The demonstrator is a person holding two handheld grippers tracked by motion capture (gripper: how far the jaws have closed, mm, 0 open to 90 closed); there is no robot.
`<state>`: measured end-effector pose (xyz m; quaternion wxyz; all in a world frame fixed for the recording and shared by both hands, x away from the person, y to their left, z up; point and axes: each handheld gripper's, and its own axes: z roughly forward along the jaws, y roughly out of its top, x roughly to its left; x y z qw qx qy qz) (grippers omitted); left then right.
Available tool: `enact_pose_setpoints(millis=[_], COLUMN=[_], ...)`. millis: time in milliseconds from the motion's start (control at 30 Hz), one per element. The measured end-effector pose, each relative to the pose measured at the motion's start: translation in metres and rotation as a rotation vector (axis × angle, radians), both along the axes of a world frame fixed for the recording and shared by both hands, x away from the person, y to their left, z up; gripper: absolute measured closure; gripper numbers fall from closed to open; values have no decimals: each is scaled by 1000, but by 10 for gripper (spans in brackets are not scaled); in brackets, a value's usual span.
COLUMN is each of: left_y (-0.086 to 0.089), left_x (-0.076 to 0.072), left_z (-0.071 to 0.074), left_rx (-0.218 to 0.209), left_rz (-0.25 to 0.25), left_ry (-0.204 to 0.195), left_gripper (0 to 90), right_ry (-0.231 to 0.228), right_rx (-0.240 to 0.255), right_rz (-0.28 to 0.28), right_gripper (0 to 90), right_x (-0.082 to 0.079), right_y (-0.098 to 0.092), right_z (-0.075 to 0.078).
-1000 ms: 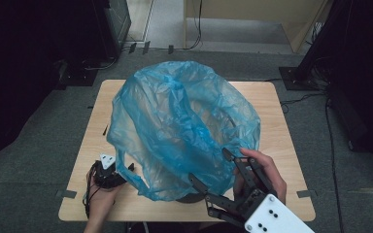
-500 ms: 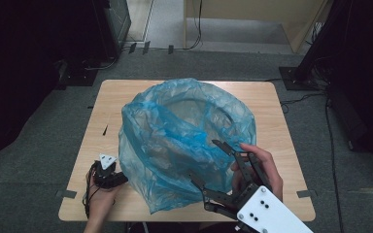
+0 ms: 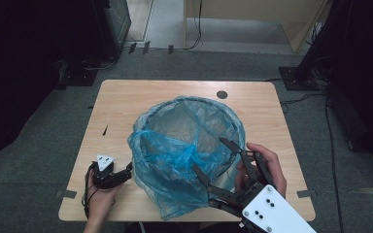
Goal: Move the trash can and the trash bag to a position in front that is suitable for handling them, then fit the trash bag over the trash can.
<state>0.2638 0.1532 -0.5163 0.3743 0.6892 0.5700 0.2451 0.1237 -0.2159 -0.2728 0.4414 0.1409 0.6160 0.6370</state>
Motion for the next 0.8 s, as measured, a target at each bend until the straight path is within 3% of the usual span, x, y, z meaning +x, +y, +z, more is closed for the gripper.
enact_pose_setpoints(millis=[233, 367, 633, 667, 767, 800], left_y=[13, 24, 28, 28, 24, 24], left_x=[-12, -17, -34, -34, -45, -45], left_z=[3, 10, 52, 52, 73, 73], left_rx=[-145, -227, -283, -283, -303, -303], left_rz=[28, 45, 17, 17, -29, -29], left_ry=[-151, -209, -369, -369, -432, -432], left_gripper=[246, 246, 246, 246, 245, 246], right_ry=[-5, 4, 32, 35, 49, 49], right_rx=[45, 77, 110, 111, 122, 122], right_rz=[-42, -82, -147, -156, -190, -190], right_gripper=[305, 305, 307, 308, 312, 312], right_x=[-3, -2, 9, 10, 15, 15], right_y=[-16, -30, -42, -42, -44, -44], right_z=[0, 0, -5, -5, -7, -7])
